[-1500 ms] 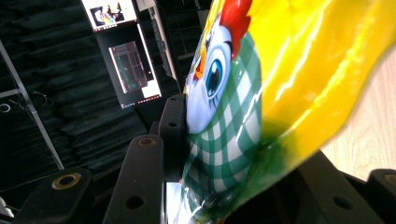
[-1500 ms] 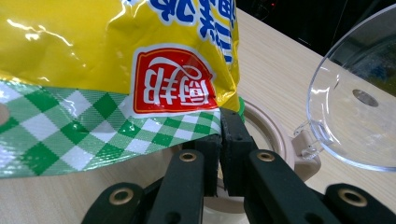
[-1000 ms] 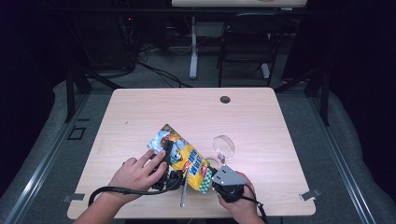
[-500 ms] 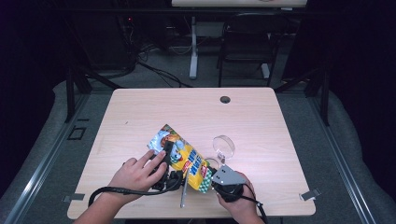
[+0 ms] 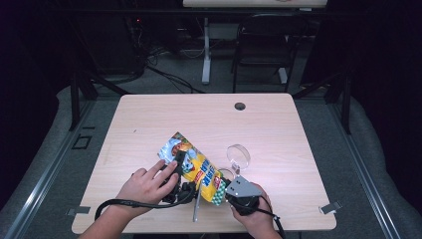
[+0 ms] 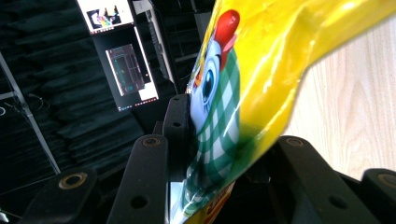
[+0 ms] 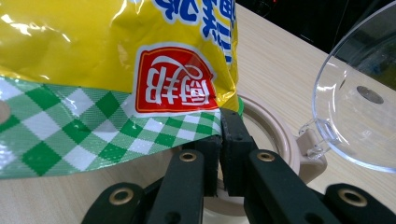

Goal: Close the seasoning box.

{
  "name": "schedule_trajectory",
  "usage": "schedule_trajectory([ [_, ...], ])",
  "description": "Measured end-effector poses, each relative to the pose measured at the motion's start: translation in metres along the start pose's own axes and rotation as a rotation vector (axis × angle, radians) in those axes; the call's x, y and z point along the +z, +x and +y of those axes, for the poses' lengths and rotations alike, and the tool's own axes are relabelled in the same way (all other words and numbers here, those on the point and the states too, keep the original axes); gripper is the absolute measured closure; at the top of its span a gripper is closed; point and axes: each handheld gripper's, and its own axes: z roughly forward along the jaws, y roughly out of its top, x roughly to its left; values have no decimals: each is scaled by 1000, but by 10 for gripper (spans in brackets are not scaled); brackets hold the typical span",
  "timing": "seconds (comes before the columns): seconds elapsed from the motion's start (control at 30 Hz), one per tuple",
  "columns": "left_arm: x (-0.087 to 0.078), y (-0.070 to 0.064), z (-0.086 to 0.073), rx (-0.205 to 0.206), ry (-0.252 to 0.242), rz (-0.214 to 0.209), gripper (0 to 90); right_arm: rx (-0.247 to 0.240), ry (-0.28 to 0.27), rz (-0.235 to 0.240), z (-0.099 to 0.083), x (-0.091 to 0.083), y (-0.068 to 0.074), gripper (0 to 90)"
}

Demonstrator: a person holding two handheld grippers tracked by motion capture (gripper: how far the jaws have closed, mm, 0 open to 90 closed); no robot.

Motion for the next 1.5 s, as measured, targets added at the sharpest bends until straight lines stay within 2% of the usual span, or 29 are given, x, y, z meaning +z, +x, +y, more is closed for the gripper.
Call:
schedule_trajectory([
  [0.63, -2, -1, 0, 22, -3, -15, 715, 0, -2, 1, 0, 2, 0, 871],
  [0.9, -3, 0, 1, 32, -6, -2, 720, -2, 0, 3, 0, 2, 0, 871],
  [0.93, -4, -1, 2, 43, -2, 9, 722, 0, -2, 2, 0, 2, 0, 871],
  [1.1, -4, 0, 2, 39, -5, -3, 726, -3, -2, 3, 0, 2, 0, 871],
  [1.27, -5, -1, 2, 43, -8, 11, 733, -5, 1, 2, 0, 2, 0, 871],
  [1.5, -5, 0, 3, 45, -5, 0, 738, -6, 0, 4, 0, 2, 0, 871],
])
